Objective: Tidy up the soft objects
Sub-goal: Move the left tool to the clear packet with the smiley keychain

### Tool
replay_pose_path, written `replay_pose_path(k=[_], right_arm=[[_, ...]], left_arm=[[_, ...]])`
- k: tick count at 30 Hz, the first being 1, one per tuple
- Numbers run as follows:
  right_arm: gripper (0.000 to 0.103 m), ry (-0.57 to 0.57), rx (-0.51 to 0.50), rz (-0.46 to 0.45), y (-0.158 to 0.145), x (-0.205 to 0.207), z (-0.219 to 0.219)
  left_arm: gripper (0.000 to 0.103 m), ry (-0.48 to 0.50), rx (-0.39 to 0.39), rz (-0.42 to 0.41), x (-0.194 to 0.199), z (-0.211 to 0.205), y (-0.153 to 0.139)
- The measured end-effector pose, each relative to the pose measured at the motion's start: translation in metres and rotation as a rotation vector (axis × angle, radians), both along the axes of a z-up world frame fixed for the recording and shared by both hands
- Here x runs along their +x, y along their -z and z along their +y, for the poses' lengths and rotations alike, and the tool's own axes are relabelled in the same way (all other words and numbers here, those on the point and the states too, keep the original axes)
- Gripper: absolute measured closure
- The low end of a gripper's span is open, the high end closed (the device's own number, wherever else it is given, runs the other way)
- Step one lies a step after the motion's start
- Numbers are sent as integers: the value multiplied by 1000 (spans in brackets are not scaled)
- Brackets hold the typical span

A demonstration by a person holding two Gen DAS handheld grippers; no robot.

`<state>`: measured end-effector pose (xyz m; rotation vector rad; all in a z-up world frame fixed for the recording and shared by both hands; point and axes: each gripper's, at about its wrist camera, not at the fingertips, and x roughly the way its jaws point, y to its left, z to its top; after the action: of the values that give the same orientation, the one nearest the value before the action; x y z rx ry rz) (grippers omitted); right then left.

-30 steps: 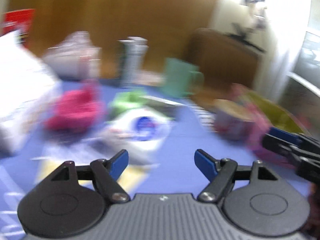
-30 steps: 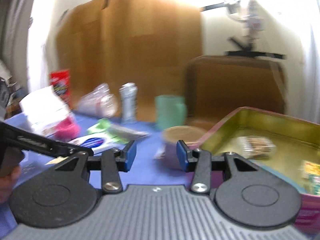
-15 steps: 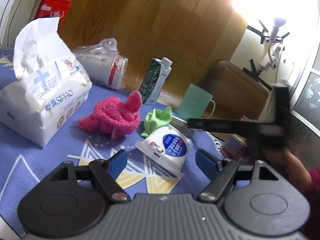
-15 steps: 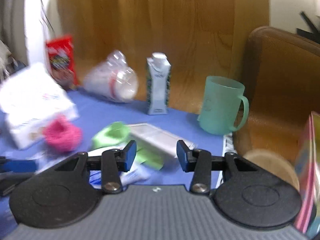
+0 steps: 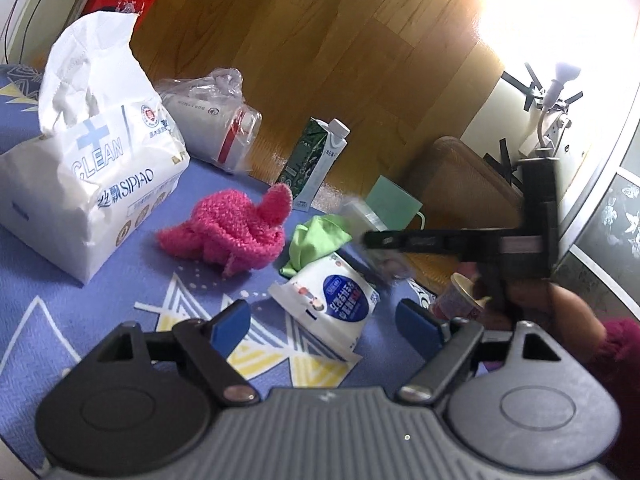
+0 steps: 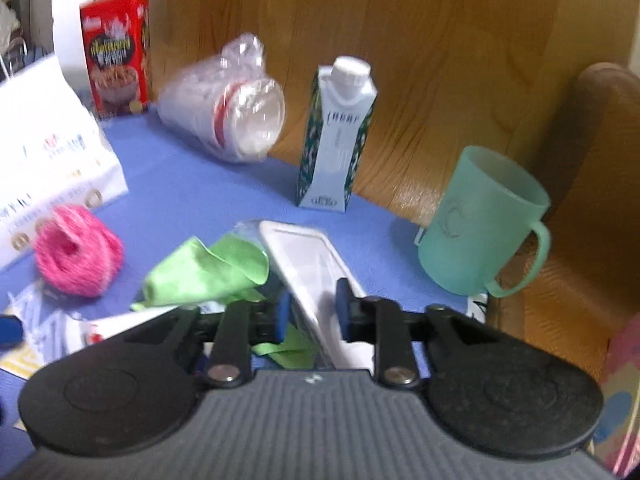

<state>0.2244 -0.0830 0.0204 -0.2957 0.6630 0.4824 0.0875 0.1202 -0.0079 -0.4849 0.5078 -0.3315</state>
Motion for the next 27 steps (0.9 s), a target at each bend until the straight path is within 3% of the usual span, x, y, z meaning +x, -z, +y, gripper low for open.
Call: replay_pose_path(k=[4, 6, 10, 13, 14, 16, 18, 19, 23, 24, 25, 27], right_arm=[[88, 39, 161, 3, -26, -26, -28], [88, 12, 280, 49, -35, -49, -45], [88, -62, 585, 290, -22, -92, -87], [87, -65, 706, 420, 8, -120, -114], [86, -39, 697, 417, 16, -127, -120], [80, 55, 626, 327, 23, -142, -134], [50, 145, 501, 195, 22, -156, -142], [47, 164, 461, 128, 22, -165, -146], [44, 100, 445, 84, 22, -190, -151], [39, 65, 419, 69, 23, -198, -146], [35, 32, 380, 47, 21, -206, -142], [14, -24, 290, -6, 26, -218, -130]], left_arm=[[20, -1, 2, -12, -2, 0, -1], [20, 2, 1, -18, -3, 0, -2], [20, 35, -6, -25, -5, -2, -3], [20, 71, 8, -20, -5, -8, -3], [20, 81, 19, -17, -5, -12, -4], [20, 98, 41, -3, -6, -21, -5], [20, 122, 20, 17, -10, -29, -5], [20, 141, 1, 29, -12, -34, -4], [20, 220, -7, 72, -19, -59, -6], [17, 239, -7, 86, -20, -65, -7], [6, 254, -10, 104, -20, -72, -7], [0, 275, -26, 153, -19, -84, -4]])
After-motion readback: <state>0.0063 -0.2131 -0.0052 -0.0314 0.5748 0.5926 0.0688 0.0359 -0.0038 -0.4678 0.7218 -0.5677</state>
